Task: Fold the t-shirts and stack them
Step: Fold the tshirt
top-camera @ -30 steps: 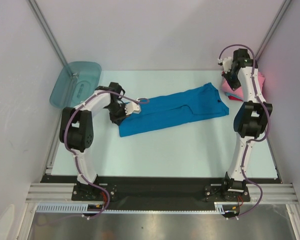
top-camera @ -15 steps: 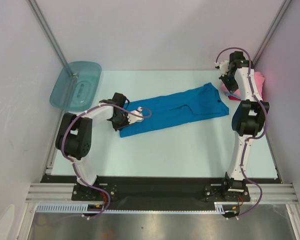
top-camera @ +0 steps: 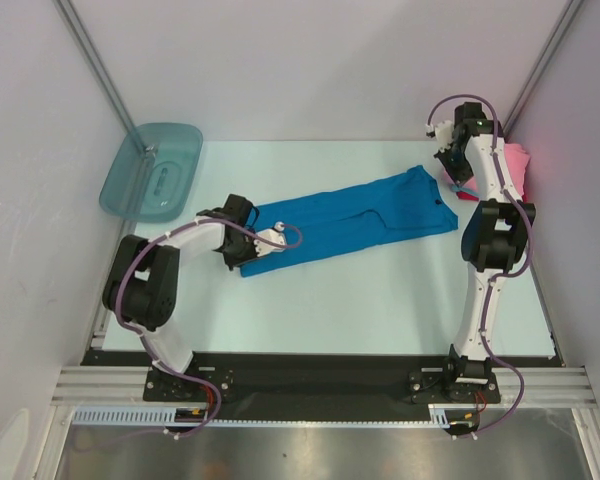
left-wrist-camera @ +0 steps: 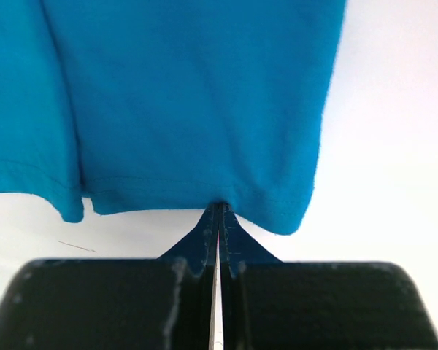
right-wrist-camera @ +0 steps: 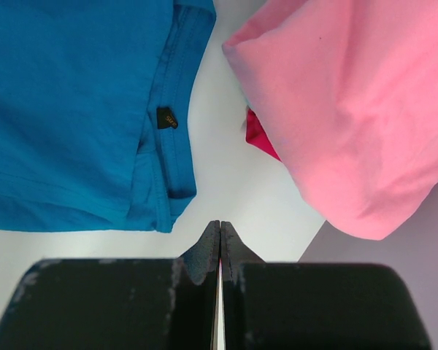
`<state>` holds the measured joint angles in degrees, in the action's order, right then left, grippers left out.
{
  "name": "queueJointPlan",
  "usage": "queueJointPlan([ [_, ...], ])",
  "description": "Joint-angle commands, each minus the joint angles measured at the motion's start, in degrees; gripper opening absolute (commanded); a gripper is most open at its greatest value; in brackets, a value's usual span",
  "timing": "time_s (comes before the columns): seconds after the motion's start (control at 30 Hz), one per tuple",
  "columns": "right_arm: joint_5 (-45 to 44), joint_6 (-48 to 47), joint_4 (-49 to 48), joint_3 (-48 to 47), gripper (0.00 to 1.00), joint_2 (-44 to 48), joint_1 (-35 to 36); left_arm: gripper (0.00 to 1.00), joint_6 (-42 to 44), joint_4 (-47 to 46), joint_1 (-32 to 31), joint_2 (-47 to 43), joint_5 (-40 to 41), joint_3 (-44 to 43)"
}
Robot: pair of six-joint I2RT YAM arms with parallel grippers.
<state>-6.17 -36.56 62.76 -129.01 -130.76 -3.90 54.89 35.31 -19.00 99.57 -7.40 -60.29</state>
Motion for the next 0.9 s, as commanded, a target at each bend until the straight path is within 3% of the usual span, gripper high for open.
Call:
queueJointPlan([
  [0.0, 0.20, 1.13, 0.08, -2.39, 0.00, -0.64, 0.30, 0.00, 1.53, 1.34, -1.47, -3.76, -0.25, 2.63],
  [0.27, -0.07, 1.05, 0.08, -2.47, 0.00, -0.81, 0.74, 0.00, 1.10, -2.35, -0.16, -5.61, 1.69, 0.36],
  [0.53, -0.42, 1.05, -0.10, -2.91, 0.00, -1.25, 1.26, 0.00, -2.95, -2.70, 0.02, -0.18, -2.09, -6.33],
  [0.87, -1.56, 0.52, -0.62, -4.85, 0.00, -2.40, 1.53, 0.00, -1.46, -2.00, -2.70, 2.83, -3.94, -4.75],
])
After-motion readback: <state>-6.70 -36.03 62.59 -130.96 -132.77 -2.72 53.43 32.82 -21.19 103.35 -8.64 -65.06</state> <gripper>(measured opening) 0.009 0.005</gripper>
